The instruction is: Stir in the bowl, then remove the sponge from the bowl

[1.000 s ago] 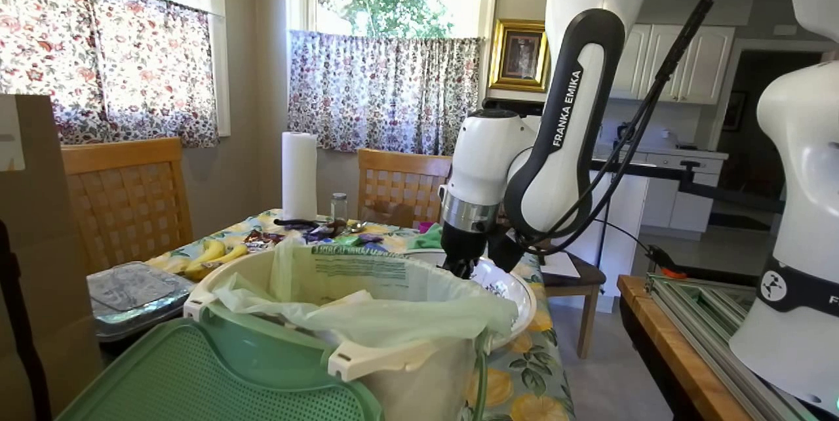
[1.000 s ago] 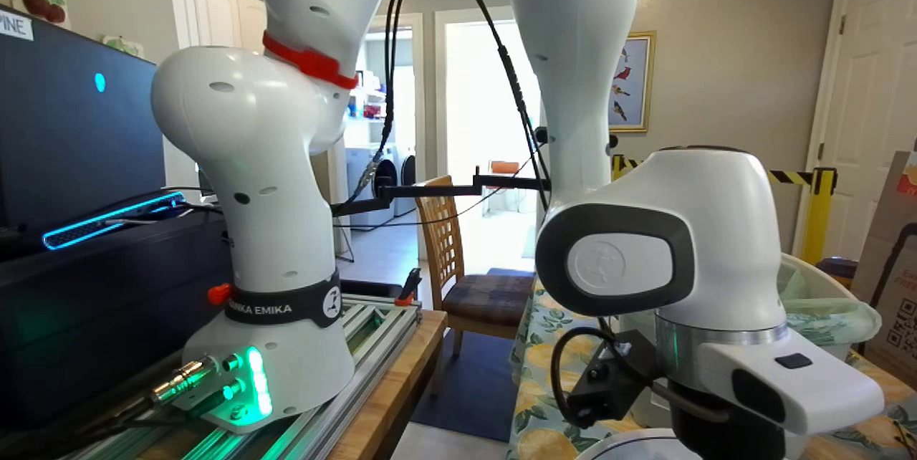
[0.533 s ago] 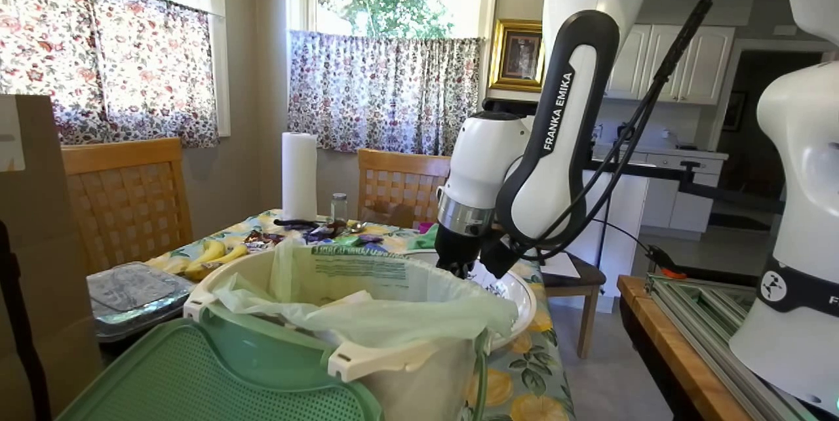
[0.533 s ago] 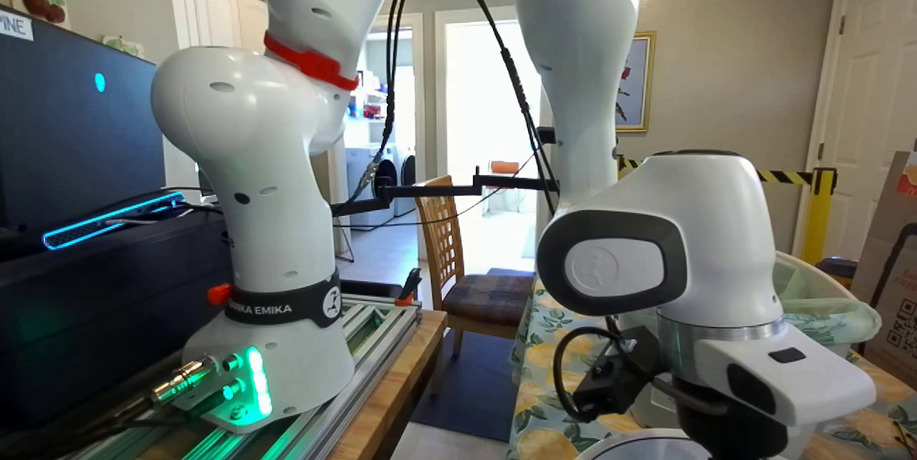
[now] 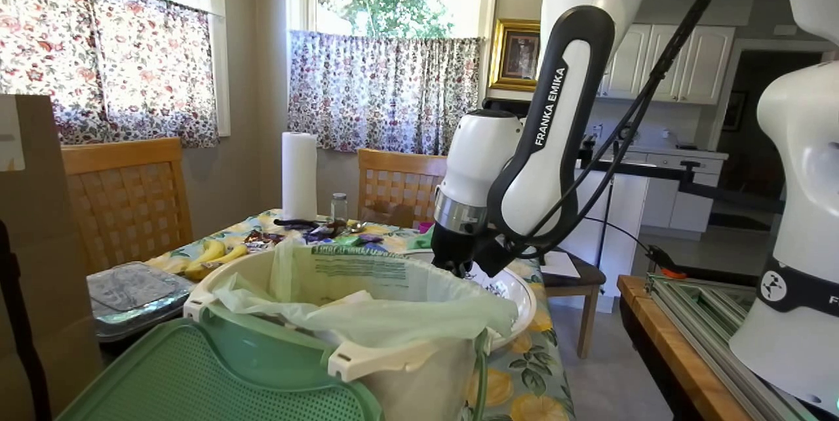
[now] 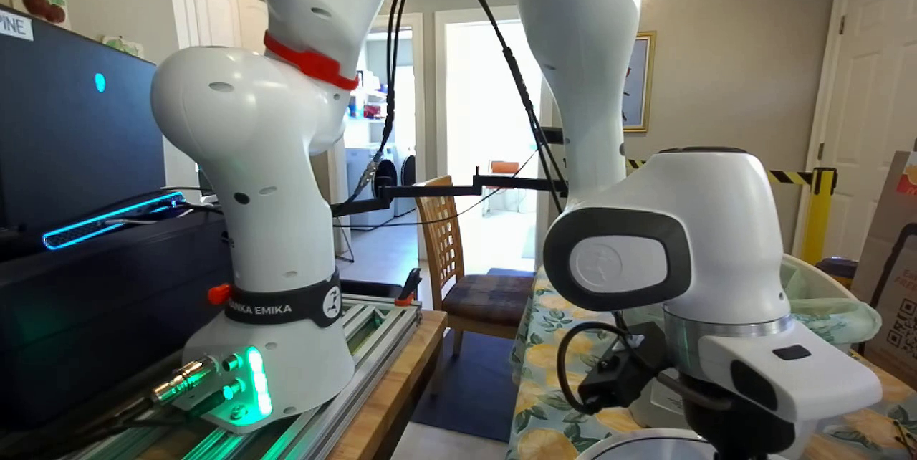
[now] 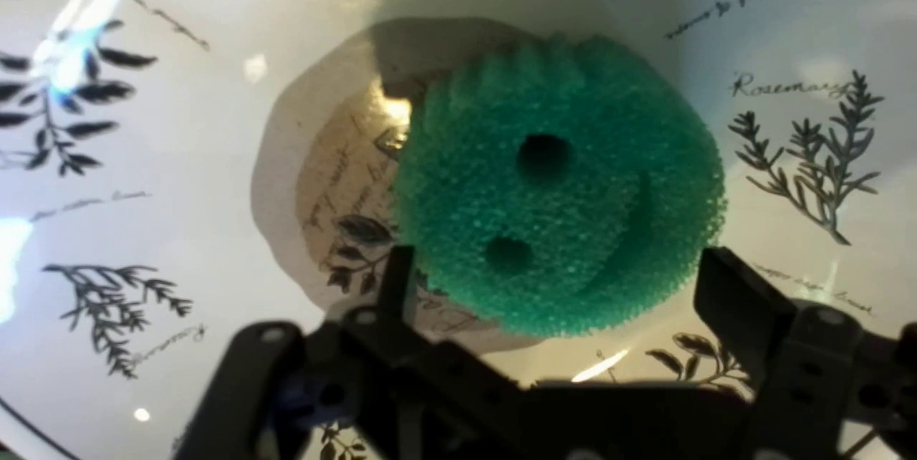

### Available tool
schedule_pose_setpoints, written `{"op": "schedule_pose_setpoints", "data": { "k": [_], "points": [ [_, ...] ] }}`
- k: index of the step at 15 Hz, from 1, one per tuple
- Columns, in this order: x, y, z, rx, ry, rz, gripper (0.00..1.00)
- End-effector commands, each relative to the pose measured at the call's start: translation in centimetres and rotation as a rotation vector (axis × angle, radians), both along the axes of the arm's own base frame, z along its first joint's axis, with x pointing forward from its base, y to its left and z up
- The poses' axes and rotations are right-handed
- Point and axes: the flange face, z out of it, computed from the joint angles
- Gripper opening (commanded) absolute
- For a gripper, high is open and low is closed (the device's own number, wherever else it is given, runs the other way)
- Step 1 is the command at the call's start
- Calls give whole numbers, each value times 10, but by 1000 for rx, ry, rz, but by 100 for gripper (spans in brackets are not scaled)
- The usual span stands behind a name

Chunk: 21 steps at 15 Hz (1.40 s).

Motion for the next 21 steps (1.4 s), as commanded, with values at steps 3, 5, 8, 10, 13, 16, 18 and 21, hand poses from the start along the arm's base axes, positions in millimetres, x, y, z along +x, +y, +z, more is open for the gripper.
{"op": "schedule_pose_setpoints", "data": {
  "k": [3, 5, 8, 10, 13, 16, 18, 21],
  "points": [
    [14, -4, 9, 26, 10, -15, 100],
    [17, -4, 10, 32, 4, -16, 100],
    [22, 1, 5, 60, 24, -17, 100],
    [24, 5, 0, 84, 53, -21, 100],
    [25, 8, -5, 107, 94, -21, 100],
    [26, 9, -8, 114, 126, -22, 75],
    [27, 7, -9, 117, 141, -26, 58],
    [28, 6, -9, 120, 161, -25, 36]
  ]
}}
